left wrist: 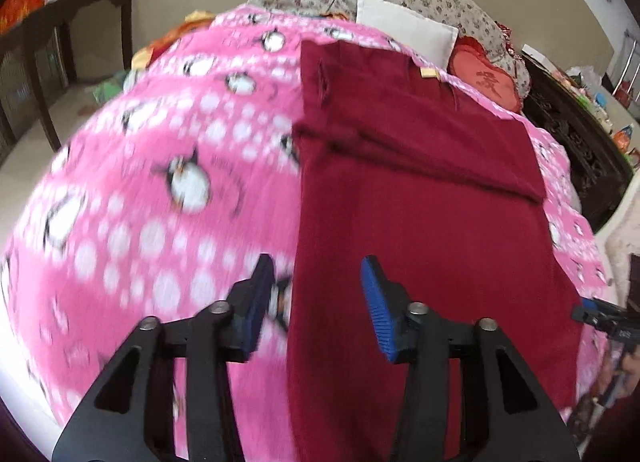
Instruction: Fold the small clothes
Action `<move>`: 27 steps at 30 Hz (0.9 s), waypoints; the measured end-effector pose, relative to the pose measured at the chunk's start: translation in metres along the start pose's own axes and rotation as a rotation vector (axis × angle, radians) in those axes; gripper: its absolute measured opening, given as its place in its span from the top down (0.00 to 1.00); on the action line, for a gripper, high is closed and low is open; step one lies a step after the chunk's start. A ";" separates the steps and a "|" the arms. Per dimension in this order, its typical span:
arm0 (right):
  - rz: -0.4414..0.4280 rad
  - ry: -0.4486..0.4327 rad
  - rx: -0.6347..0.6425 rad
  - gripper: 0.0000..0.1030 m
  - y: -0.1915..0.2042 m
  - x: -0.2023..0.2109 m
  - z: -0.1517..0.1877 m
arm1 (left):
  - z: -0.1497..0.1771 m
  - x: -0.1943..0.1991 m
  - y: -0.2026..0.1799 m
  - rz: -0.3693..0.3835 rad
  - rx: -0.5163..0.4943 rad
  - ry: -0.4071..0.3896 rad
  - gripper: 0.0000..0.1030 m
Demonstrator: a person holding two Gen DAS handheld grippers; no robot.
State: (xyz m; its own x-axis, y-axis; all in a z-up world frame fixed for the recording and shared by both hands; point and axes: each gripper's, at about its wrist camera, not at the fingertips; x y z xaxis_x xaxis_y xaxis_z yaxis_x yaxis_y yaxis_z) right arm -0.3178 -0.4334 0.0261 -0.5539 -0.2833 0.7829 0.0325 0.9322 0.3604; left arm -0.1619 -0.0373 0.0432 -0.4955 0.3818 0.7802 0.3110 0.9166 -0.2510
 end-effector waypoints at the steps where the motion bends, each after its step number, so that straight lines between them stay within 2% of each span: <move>1: -0.013 -0.005 -0.004 0.41 -0.001 0.001 0.003 | 0.006 0.002 0.002 0.013 0.012 0.008 0.49; 6: -0.074 0.009 0.001 0.41 0.004 0.004 0.012 | 0.034 0.009 0.008 0.046 0.052 0.055 0.49; 14: -0.005 0.050 0.123 0.41 0.035 -0.006 0.018 | 0.050 0.002 -0.004 0.029 0.031 0.068 0.49; 17: 0.035 0.061 0.167 0.41 0.044 -0.017 0.025 | 0.055 0.001 -0.010 0.019 0.014 0.056 0.41; 19: 0.061 0.039 0.201 0.40 0.050 -0.019 0.029 | 0.056 -0.001 -0.009 0.016 0.016 0.051 0.39; 22: 0.057 0.013 0.224 0.30 0.053 -0.024 0.033 | 0.057 -0.001 -0.008 0.021 0.023 0.039 0.39; 24: 0.052 0.001 0.250 0.18 0.058 -0.028 0.036 | 0.058 -0.001 -0.007 0.026 0.022 0.037 0.39; 27: 0.096 0.007 0.301 0.17 0.065 -0.032 0.036 | 0.060 0.001 -0.007 0.027 0.014 0.044 0.39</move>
State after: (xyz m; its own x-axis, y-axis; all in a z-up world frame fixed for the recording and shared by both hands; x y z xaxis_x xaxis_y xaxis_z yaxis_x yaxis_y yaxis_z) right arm -0.3279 -0.3554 0.0068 -0.5544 -0.1915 0.8099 -0.1637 0.9792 0.1195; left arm -0.2132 -0.0368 0.0112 -0.4507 0.4013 0.7974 0.3126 0.9077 -0.2801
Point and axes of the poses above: each gripper's, at about its wrist camera, not at the fingertips, and x roughly against the way its jaws point, y to its left, z to its underside, and after that the axes turned 1 degree about y, right-handed
